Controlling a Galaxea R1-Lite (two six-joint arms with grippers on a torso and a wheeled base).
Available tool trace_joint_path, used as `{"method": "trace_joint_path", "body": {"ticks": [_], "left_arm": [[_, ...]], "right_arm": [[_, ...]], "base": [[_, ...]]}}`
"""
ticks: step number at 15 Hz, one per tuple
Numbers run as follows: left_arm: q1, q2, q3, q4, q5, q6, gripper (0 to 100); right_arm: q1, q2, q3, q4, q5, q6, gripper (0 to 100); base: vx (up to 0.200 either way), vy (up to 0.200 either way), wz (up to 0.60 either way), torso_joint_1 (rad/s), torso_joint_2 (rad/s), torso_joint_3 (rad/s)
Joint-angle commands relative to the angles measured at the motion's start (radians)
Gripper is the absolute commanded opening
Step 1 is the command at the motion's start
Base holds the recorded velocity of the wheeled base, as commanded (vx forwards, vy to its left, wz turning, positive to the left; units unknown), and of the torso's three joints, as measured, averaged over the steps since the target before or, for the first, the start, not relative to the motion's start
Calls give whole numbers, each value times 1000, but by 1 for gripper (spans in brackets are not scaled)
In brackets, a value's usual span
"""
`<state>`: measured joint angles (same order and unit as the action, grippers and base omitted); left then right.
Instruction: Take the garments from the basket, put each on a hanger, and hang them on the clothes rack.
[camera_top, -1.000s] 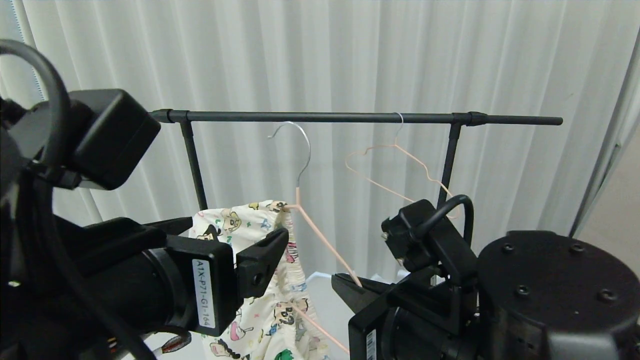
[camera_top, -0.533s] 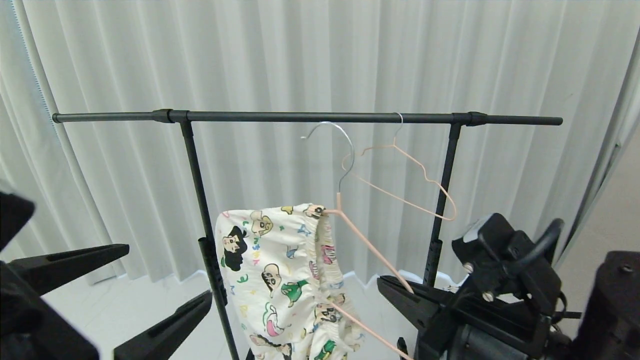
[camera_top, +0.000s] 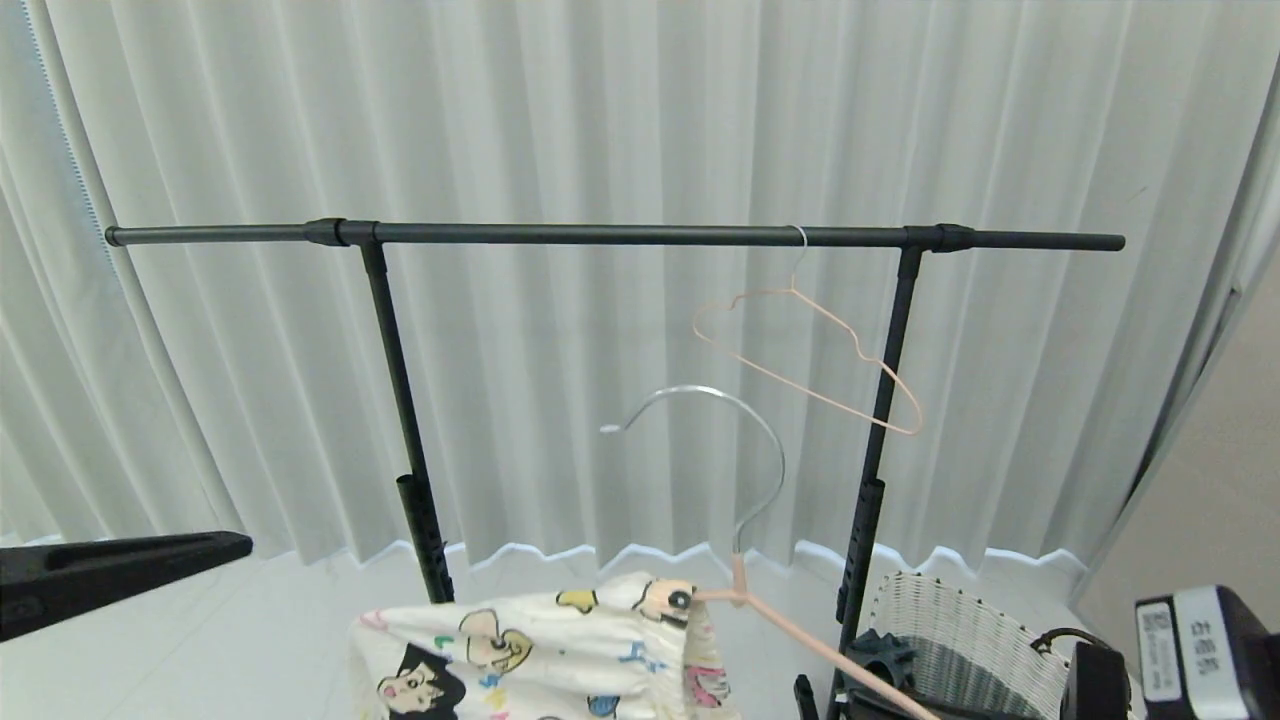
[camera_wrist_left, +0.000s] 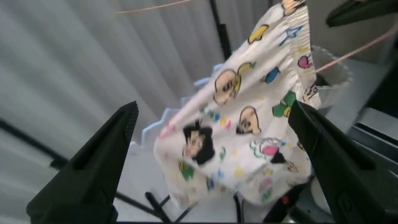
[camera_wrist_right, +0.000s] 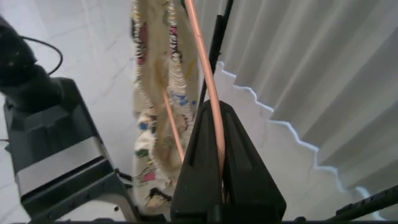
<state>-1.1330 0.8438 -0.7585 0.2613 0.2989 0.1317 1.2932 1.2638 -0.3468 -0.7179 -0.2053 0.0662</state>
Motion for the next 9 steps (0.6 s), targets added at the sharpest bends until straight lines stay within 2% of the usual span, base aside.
{"method": "trace_joint_path", "body": {"ticks": [1,2,3,5,8,9], "left_arm": [[-16,64,7,-7,-93,0,100],[-22,81,21,-7,-185,6,100],[-21,100,36,-7,-221,8,100],[-18,149,47,-11,-251,2,100],[-19,181,71,-13,-362,8,100],[-10,208,84,-17,-368,2,100]], "right_arm": [[54,-43,38,0,9,0,0],[78,-47,58,0,11,-2,0],[107,-50,69,0,12,-3,0],[141,-47,72,0,12,-3,0],[147,-46,74,0,11,-5,0],[152,-47,72,0,11,-11,0]], "base": [[0,0,0,0,0,0],[0,0,0,0,0,0],[0,0,0,0,0,0],[0,0,0,0,0,0],[0,0,0,0,0,0],[0,0,0,0,0,0]]}}
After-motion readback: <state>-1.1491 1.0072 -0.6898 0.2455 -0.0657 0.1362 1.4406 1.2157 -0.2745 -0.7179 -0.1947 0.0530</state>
